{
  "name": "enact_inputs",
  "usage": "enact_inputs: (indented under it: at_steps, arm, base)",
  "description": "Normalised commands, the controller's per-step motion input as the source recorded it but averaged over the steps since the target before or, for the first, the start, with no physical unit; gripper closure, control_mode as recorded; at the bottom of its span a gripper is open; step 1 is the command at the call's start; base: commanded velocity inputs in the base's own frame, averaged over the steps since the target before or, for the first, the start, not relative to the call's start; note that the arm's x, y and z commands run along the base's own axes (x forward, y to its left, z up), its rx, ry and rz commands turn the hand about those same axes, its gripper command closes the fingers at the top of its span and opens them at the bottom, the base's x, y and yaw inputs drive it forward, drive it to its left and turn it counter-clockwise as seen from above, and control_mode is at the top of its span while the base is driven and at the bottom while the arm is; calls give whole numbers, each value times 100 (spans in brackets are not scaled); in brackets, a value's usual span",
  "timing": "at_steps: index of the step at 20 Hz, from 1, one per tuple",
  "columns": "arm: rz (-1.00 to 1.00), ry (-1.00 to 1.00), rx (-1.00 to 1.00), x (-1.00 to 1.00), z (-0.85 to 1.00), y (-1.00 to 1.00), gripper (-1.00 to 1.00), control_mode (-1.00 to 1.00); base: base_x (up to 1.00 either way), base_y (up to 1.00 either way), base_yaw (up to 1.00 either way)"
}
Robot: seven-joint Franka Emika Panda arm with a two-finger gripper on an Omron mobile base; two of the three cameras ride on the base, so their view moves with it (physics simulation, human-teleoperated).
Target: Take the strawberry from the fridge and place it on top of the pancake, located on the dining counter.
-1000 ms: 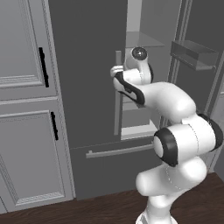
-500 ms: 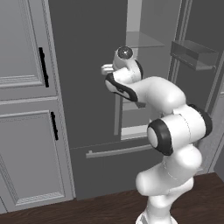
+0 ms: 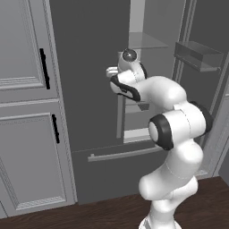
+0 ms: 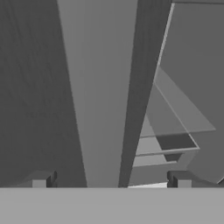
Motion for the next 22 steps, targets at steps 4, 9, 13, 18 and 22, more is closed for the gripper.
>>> enact_inputs:
  at_steps: [4, 9, 13, 18, 22]
  arm:
    - [9, -2, 1, 21, -17, -1, -100, -100]
    - [8, -5, 2, 28, -13, 0, -100, -100]
    - [7, -5, 2, 24, -1, 0, -100, -100]
    - [2, -3, 0, 24, 0, 0, 100, -100]
    - [-6, 0, 0, -5, 0, 0, 100, -100]
  base:
    - [0, 0, 0]
    - [0, 0, 0]
    - [0, 0, 0]
    - [0, 0, 0]
    - [0, 0, 0]
